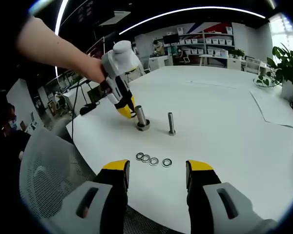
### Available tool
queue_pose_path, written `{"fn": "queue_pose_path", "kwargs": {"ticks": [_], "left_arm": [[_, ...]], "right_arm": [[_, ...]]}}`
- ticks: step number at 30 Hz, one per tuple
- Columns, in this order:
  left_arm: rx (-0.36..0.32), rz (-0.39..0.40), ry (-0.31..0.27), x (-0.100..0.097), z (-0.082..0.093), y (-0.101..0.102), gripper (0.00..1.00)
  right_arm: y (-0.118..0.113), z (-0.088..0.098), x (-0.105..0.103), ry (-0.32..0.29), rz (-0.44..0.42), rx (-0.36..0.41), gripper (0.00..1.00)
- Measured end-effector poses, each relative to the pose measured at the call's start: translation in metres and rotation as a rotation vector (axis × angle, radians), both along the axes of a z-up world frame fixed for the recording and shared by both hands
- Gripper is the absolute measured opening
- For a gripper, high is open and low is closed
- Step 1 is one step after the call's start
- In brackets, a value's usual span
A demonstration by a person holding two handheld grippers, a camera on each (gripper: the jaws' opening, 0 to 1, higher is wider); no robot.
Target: Place the washer onto the threaded stud by aligning its center hole with the stud, sliding it down to the base, and recovering from edge contact or off-axis alignment until the washer reaches the visible bottom stop.
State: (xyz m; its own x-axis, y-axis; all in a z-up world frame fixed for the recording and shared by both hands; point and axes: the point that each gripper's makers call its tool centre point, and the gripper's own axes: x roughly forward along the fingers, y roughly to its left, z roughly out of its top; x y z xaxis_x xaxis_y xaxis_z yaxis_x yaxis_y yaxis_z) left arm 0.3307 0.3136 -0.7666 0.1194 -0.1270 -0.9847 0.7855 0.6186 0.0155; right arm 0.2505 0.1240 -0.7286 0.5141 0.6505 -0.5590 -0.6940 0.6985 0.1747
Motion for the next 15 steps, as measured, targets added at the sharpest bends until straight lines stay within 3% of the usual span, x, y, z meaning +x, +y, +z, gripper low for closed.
{"fn": "queue_pose_path", "kwargs": {"ticks": [3,15], "left_arm": [[-0.027,-0.034,-0.038,0.005,0.013,-0.006,0.18],[-0.056,-0.137,-0.031,0.004,0.044,-0.023,0.18]], "right_arm": [[0.000,0.000,0.000,0.001,0.001,-0.001,0.49],[0.000,-0.001,0.000,0.001,0.003,-0.004,0.49]]}}
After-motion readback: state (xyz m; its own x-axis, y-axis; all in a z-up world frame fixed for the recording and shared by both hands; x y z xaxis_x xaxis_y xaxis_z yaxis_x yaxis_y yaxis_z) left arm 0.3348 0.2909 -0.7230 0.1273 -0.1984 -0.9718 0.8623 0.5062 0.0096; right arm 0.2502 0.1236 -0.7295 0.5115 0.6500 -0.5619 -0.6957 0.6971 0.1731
